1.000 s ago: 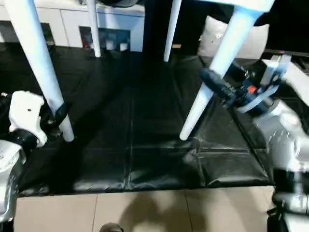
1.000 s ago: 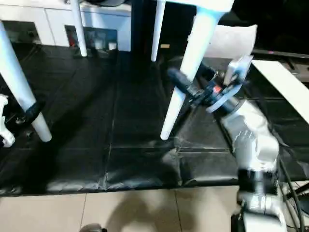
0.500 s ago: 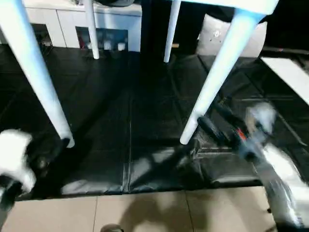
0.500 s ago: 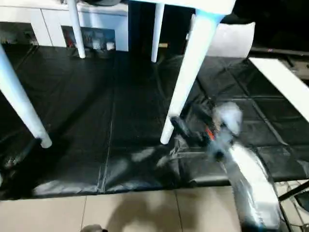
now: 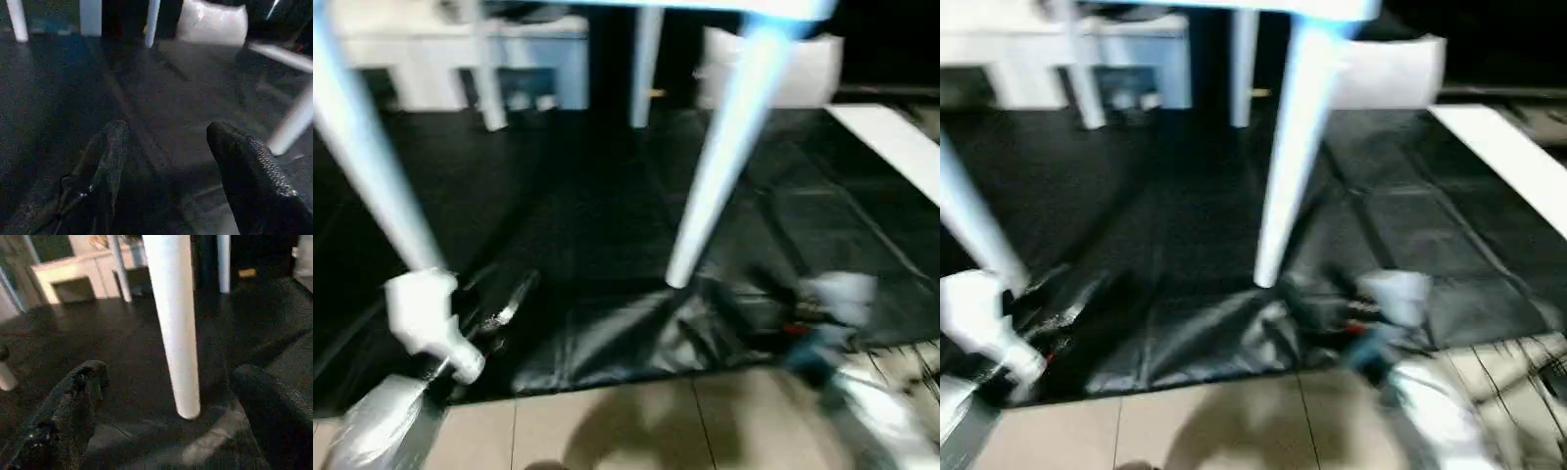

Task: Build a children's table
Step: Flip table

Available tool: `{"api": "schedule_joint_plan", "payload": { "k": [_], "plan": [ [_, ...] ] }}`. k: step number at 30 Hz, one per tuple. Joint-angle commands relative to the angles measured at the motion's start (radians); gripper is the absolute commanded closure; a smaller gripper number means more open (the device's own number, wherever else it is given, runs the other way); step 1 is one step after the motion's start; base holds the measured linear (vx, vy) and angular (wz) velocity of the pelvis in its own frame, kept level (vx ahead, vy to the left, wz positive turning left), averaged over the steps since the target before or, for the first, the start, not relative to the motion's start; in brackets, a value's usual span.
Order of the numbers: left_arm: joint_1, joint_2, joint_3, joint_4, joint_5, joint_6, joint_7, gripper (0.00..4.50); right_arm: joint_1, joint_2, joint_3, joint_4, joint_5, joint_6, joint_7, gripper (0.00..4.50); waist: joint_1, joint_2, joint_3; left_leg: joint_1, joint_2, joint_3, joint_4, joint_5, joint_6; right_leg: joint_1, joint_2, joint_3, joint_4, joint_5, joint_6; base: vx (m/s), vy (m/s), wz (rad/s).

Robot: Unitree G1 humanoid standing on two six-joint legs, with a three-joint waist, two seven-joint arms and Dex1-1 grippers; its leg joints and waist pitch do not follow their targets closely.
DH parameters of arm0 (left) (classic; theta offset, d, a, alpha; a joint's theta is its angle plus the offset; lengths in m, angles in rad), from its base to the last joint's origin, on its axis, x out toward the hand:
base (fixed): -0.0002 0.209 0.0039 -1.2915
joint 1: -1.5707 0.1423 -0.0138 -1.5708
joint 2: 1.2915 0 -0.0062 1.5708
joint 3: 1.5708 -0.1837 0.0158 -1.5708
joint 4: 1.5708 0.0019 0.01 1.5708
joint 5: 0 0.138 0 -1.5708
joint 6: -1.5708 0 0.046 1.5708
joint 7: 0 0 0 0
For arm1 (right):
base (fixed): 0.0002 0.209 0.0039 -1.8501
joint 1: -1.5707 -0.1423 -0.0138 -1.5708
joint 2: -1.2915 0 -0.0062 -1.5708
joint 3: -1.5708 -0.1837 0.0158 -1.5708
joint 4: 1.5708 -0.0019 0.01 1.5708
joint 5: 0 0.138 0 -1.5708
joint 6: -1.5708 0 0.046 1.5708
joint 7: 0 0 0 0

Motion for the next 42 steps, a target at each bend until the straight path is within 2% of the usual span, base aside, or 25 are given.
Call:
{"api": "schedule_joint_plan", "payload": {
  "k": [1, 5, 8, 9, 11, 12, 13, 14, 15, 16, 17, 18, 19, 20, 21, 22, 23, 25, 26, 28, 30, 31, 33, 35, 42],
  "plan": [
    [-0.015, 0.017, -0.03, 0.006, 0.014, -0.015, 0.008, 1.46, -0.011, -0.016, 0.029, 0.001, -0.034, -0.007, 0.004, 0.0, -0.004, 0.019, -0.034, 0.002, 0.024, -0.032, -0.086, -0.506, -0.033, 0.022, -0.08, 0.036, -0.112, -0.56, 0.018, 0.0, 0.0, 0.0],
    [-0.017, 0.028, -0.055, 0.012, 0.017, -0.016, 0.001, 1.46, -0.012, -0.024, 0.041, 0.003, -0.042, -0.008, 0.008, 0.0, -0.004, 0.017, -0.054, -0.03, 0.03, -0.019, -0.074, -0.209, 0.012, 0.012, -0.064, 0.054, -0.074, -0.132, -0.108, 0.0, 0.0, 0.0],
    [-0.018, 0.015, -0.063, 0.033, 0.016, -0.009, -0.011, 1.46, -0.03, -0.023, 0.05, 0.017, -0.049, -0.001, -0.01, 0.0, -0.004, 0.016, -0.117, -0.084, -0.027, 0.0, 0.019, 0.373, 0.221, -0.036, -0.029, 0.017, -0.013, 0.474, -0.237, 0.0, 0.0, 0.0],
    [-0.017, 0.013, -0.065, 0.042, 0.014, -0.018, -0.021, 1.46, -0.031, -0.023, 0.053, 0.023, -0.053, -0.004, -0.01, 0.0, 0.002, 0.016, -0.123, -0.089, -0.029, 0.001, 0.029, 0.37, 0.256, -0.048, -0.031, 0.014, -0.022, 0.479, -0.244, 0.0, 0.0, 0.0],
    [0.004, 0.005, -0.057, 0.046, -0.012, -0.022, -0.026, 1.46, -0.042, -0.028, 0.075, 0.054, -0.053, -0.023, 0.029, 0.0, 0.009, 0.021, -0.086, -0.069, -0.006, 0.008, 0.016, -0.197, 0.212, -0.056, -0.071, 0.0, -0.097, -0.247, -0.18, -0.082, 0.001, 0.02],
    [0.009, 0.006, -0.059, 0.046, -0.012, -0.036, -0.033, 1.46, -0.045, -0.033, 0.083, 0.062, -0.059, -0.023, 0.035, 0.0, -0.013, 0.025, -0.047, -0.011, 0.006, 0.002, 0.012, -0.541, 0.088, -0.082, -0.054, -0.042, -0.137, -0.703, -0.025, -0.094, -0.002, 0.01],
    [0.013, 0.01, -0.063, 0.047, -0.012, -0.05, -0.036, 1.46, -0.045, -0.037, 0.087, 0.065, -0.065, -0.024, 0.036, 0.0, -0.013, 0.025, -0.047, -0.011, 0.006, 0.002, 0.012, -0.541, 0.088, -0.082, -0.054, -0.042, -0.137, -0.703, -0.025, -0.155, 0.004, -0.13],
    [0.038, 0.021, -0.076, 0.036, 0.006, -0.055, -0.025, 1.46, -0.041, -0.036, 0.092, 0.079, -0.047, -0.021, 0.053, 0.0, 0.042, 0.077, -0.019, -0.166, 0.102, -0.01, -0.182, -0.945, -0.01, 0.077, -0.002, -0.073, 0.226, -0.532, 0.028, 0.0, 0.0, 0.0],
    [0.043, 0.026, -0.078, 0.032, 0.011, -0.047, -0.021, 1.46, -0.04, -0.039, 0.095, 0.082, -0.046, -0.017, 0.057, 0.0, 0.083, 0.031, -0.024, -0.185, 0.075, 0.031, -0.154, -0.967, -0.052, 0.079, -0.002, -0.064, 0.214, -0.365, -0.022, 0.0, 0.0, 0.0],
    [0.058, 0.04, -0.091, 0.022, 0.028, -0.048, -0.025, 1.46, -0.038, -0.049, 0.106, 0.088, -0.039, 0.003, 0.073, 0.0, 0.125, 0.042, -0.02, -0.237, -0.008, 0.057, -0.153, -0.924, -0.026, 0.116, 0.009, -0.022, 0.234, -0.441, -0.021, 0.062, -0.011, 0.12],
    [0.077, 0.049, -0.1, 0.007, 0.054, -0.065, -0.021, 1.46, -0.032, -0.061, 0.121, 0.087, -0.046, -0.007, 0.089, 0.0, 0.083, -0.036, -0.082, -0.134, -0.009, 0.047, -0.015, -0.491, -0.044, 0.064, -0.084, 0.057, 0.171, -0.815, 0.035, -0.103, -0.103, 0.37],
    [0.089, 0.056, -0.107, -0.002, 0.072, -0.078, -0.019, 1.46, -0.029, -0.067, 0.128, 0.087, -0.05, -0.014, 0.099, 0.0, 0.073, -0.061, -0.03, -0.031, -0.048, -0.018, 0.243, -0.25, -0.024, -0.108, -0.227, 0.053, -0.078, -1.133, -0.02, -0.103, -0.103, 0.37],
    [0.102, 0.056, -0.108, -0.014, 0.078, -0.087, -0.018, 1.46, -0.024, -0.072, 0.134, 0.083, -0.049, -0.019, 0.111, 0.0, 0.066, -0.049, -0.015, -0.036, -0.07, -0.035, 0.263, -0.128, 0.029, -0.127, -0.173, 0.033, -0.088, -1.205, -0.051, 0.095, -0.098, 0.52],
    [0.13, 0.036, -0.096, -0.044, 0.065, -0.094, -0.012, 1.46, -0.013, -0.084, 0.146, 0.074, -0.048, -0.028, 0.136, 0.0, 0.087, -0.011, 0.025, -0.102, -0.041, -0.061, 0.281, -0.173, 0.107, 0.02, -0.219, 0.02, -0.078, -0.964, -0.33, 0.118, -0.013, 0.73],
    [0.142, 0.02, -0.083, -0.057, 0.049, -0.089, -0.004, 1.46, -0.008, -0.09, 0.15, 0.07, -0.045, -0.03, 0.147, 0.0, 0.081, 0.009, 0.012, -0.031, -0.02, -0.069, 0.284, -0.254, 0.104, 0.01, -0.199, -0.012, -0.076, -0.863, -0.382, 0.118, -0.013, 0.73],
    [0.15, 0.008, -0.075, -0.065, 0.038, -0.086, 0.001, 1.46, -0.005, -0.093, 0.152, 0.07, -0.043, -0.033, 0.154, 0.0, 0.065, 0.052, -0.004, -0.023, 0.052, -0.127, 0.126, -0.401, 0.088, 0.065, -0.089, -0.103, 0.007, -0.559, -0.344, -0.021, -0.009, 0.93],
    [0.164, 0.005, -0.073, -0.072, 0.039, -0.09, 0.004, 1.46, -0.004, -0.106, 0.156, 0.075, -0.046, -0.046, 0.172, 0.0, 0.039, 0.077, -0.033, -0.01, 0.15, -0.292, -0.047, -0.569, 0.103, 0.003, 0.01, -0.053, 0.248, -0.299, -0.178, -0.021, -0.02, 0.8],
    [0.192, 0.014, -0.08, -0.073, 0.035, -0.101, 0.002, 1.46, 0.003, -0.113, 0.149, 0.088, -0.033, -0.06, 0.201, 0.0, 0.021, 0.082, -0.032, -0.001, 0.1, -0.322, -0.026, -0.473, 0.162, -0.052, 0.025, 0.006, 0.268, -0.285, -0.098, -0.007, -0.035, 0.73],
    [0.214, -0.004, -0.073, -0.061, -0.036, -0.098, -0.021, 1.46, 0.013, -0.116, 0.133, 0.102, 0.006, -0.062, 0.241, 0.0, 0.023, 0.076, -0.034, -0.011, 0.13, -0.234, -0.035, -0.416, 0.13, -0.051, 0.011, 0.027, 0.259, -0.197, -0.055, 0.021, -0.088, 0.5],
    [0.237, 0.017, -0.093, -0.04, -0.02, -0.139, -0.059, 1.46, 0.025, -0.145, 0.156, 0.127, -0.012, -0.109, 0.282, 0.0, 0.031, 0.055, -0.024, -0.059, 0.072, -0.177, -0.073, -0.428, 0.187, -0.003, 0.004, 0.045, 0.21, -0.119, -0.03, 0.006, -0.102, 0.31],
    [0.244, 0.026, -0.103, -0.02, -0.018, -0.17, -0.096, 1.46, 0.033, -0.158, 0.175, 0.141, -0.023, -0.135, 0.312, 0.0, 0.054, -0.014, -0.017, -0.068, -0.016, -0.122, 0.011, -0.443, 0.164, 0.008, -0.091, 0.146, 0.015, -0.268, -0.017, -0.022, -0.162, -0.04],
    [0.246, 0.024, -0.102, -0.006, -0.028, -0.18, -0.115, 1.46, 0.037, -0.161, 0.182, 0.144, -0.018, -0.141, 0.33, 0.0, 0.084, -0.027, -0.002, -0.017, -0.047, -0.08, 0.124, -0.245, 0.09, -0.032, -0.175, 0.193, -0.094, -0.87, 0.1, -0.021, -0.189, -0.06],
    [0.256, 0.026, -0.098, 0.026, -0.051, -0.209, -0.171, 1.46, 0.047, -0.165, 0.197, 0.152, -0.008, -0.163, 0.374, 0.0, 0.085, -0.065, -0.029, -0.047, -0.033, -0.074, 0.059, -0.056, 0.032, 0.029, -0.138, 0.182, -0.073, -0.9, 0.132, 0.033, -0.157, -0.18],
    [0.264, 0.036, -0.099, 0.033, -0.066, -0.22, -0.2, 1.46, 0.049, -0.166, 0.201, 0.155, -0.003, -0.173, 0.391, 0.0, 0.087, -0.044, -0.043, -0.027, -0.019, -0.061, -0.017, -0.021, 0.048, 0.029, -0.063, 0.13, -0.02, -0.309, 0.095, 0.068, -0.116, -0.02],
    [0.304, 0.189, -0.181, 0.074, -0.154, -0.147, -0.466, 1.08, -0.002, -0.21, 0.286, 0.224, 0.021, -0.178, 0.566, 0.0, 0.073, 0.0, -0.066, -0.019, 0.011, -0.058, -0.033, -0.003, 0.013, 0.048, -0.036, 0.095, 0.021, 0.26, -0.048, 0.065, -0.018, -0.02]
  ]
}}
